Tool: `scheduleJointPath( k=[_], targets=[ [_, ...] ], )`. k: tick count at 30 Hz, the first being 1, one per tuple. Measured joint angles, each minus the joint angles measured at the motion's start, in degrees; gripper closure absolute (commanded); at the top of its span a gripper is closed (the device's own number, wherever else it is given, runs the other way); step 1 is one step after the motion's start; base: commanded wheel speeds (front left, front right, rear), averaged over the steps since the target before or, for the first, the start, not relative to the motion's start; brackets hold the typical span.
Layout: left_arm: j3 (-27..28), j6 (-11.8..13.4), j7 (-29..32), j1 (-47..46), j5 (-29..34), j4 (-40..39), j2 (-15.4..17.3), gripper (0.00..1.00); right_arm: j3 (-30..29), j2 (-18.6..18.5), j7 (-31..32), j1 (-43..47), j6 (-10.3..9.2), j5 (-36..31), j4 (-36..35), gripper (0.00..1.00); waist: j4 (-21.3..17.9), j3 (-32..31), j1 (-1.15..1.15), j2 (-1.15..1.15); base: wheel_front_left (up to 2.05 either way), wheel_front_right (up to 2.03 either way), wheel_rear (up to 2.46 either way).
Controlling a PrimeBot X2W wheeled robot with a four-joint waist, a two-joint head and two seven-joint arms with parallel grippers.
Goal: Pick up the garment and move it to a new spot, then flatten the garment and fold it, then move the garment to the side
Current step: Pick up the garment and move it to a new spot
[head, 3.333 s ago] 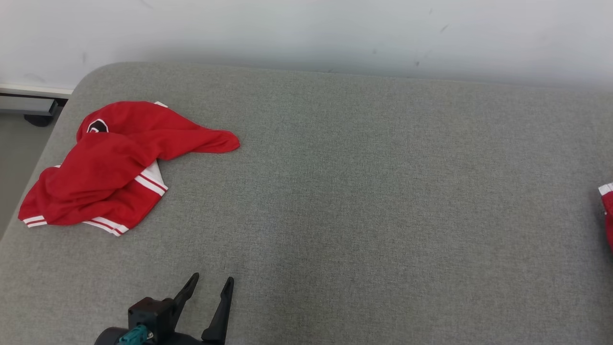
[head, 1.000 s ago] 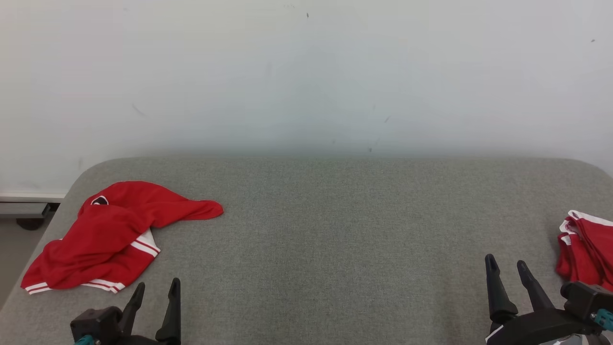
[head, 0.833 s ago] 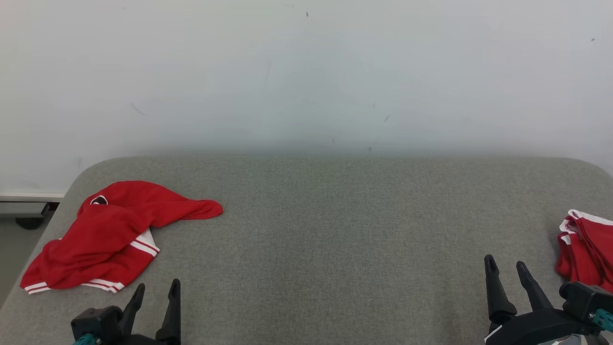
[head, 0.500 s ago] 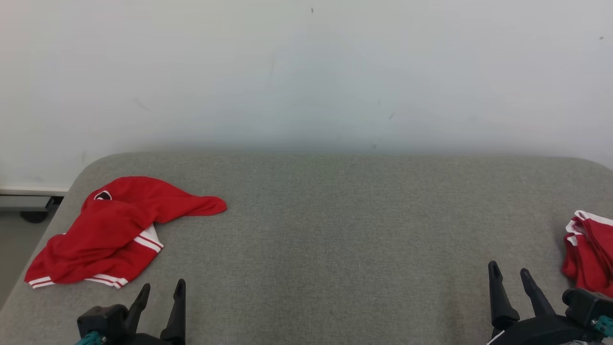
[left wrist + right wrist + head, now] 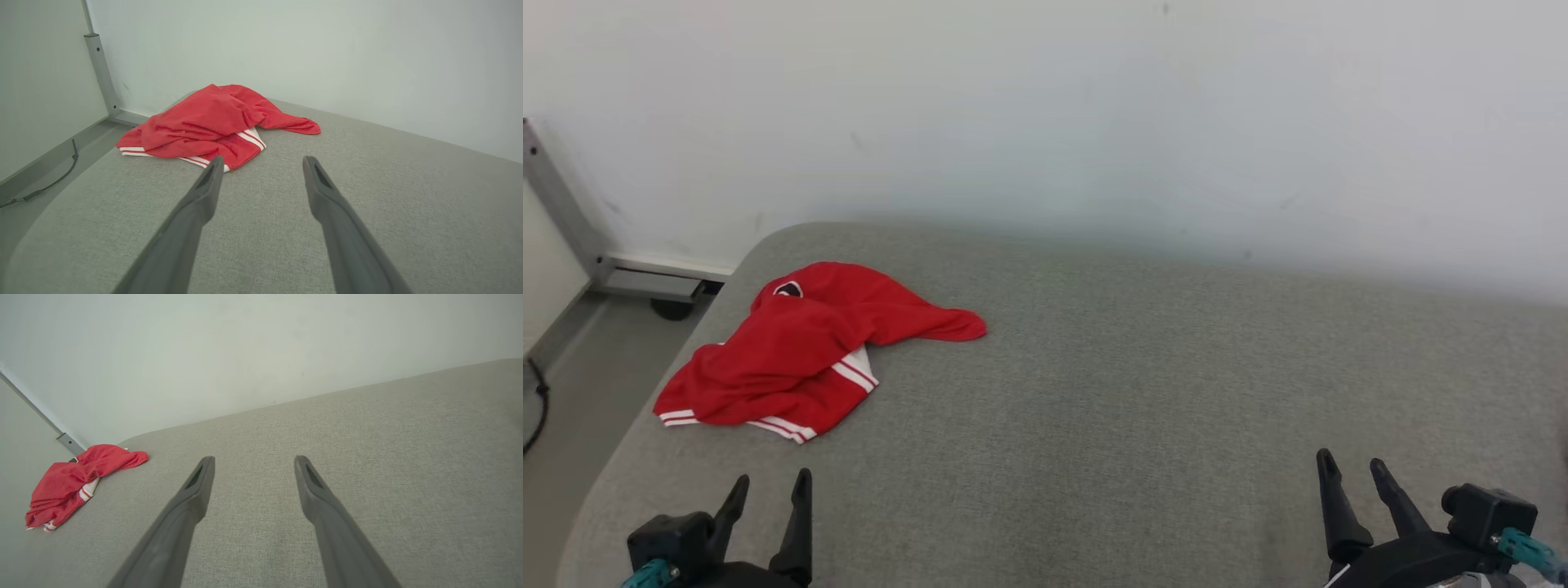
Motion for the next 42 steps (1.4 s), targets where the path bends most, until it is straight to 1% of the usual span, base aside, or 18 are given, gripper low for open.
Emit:
scheduleJointPath(
  k=[8, 9, 10, 14, 19, 24, 30, 38, 42],
  targets=[
    [3.59, 0.05, -0.04, 3.30, 0.97, -2.83, 1.63, 0.00, 2.21, 0.03, 0.90, -3.25, 0.63, 0.00, 1.89, 0.00, 6.38, 0.38, 0.00, 0.00, 0.00, 0.00, 0.00],
    [3.59, 0.05, -0.04, 3.30, 0.97, -2.83, 1.63, 0.00, 2.21, 0.03, 0.90, -3.25, 0.63, 0.00, 1.89, 0.00, 6.38, 0.38, 0.00, 0.00, 0.00, 0.00, 0.00],
    [3.89, 0.05, -0.04, 3.66, 1.03, -3.35, 1.65, 0.00, 2.33, 0.03, 0.92, -3.24, 0.63, 0.00, 1.89, 0.00, 7.21, 0.45, 0.00, 0.00, 0.00, 0.00, 0.00],
    [4.35, 0.05, -0.03, 3.70, 1.21, -4.66, 1.40, 0.00, 2.86, 0.03, 0.94, -3.64, 0.62, 0.00, 1.83, 0.00, 10.49, 1.01, 0.00, 0.00, 0.00, 0.00, 0.00],
    [4.63, 0.05, 0.05, 3.22, 1.30, -4.95, 0.57, 0.00, 3.38, 0.01, 0.98, -6.30, 0.62, -0.02, 1.92, 0.00, 14.52, 2.16, 0.00, 0.00, 0.00, 0.00, 0.00],
    [5.77, 0.05, 0.08, 3.23, 1.30, -5.10, 0.19, 0.00, 4.16, 0.01, 1.16, -8.34, 0.78, -0.10, 3.08, 0.00, 17.66, 3.39, 0.00, 0.00, 0.00, 0.00, 0.00],
    [5.63, 0.05, 0.71, 3.13, 1.54, -5.08, -0.94, 0.00, 4.36, -0.03, 1.22, -8.33, 1.02, -0.29, 3.71, 0.00, 19.36, 4.49, 0.01, 0.00, 0.00, 0.00, 0.00],
    [3.31, -0.11, 2.43, -1.35, 1.72, -3.86, -2.34, 0.00, 4.35, -0.24, 1.11, -7.55, 1.12, -0.48, 3.54, 0.00, 19.48, 4.71, 0.01, 0.00, 0.00, 0.00, 0.00],
    [1.38, -2.70, 5.72, -6.17, 0.41, -0.46, -3.39, 0.00, 4.39, -0.99, 1.19, -6.49, 1.12, -1.13, 1.51, 0.00, 19.55, 5.34, 0.00, 0.00, 0.00, 0.00, 0.00]
  ],
)
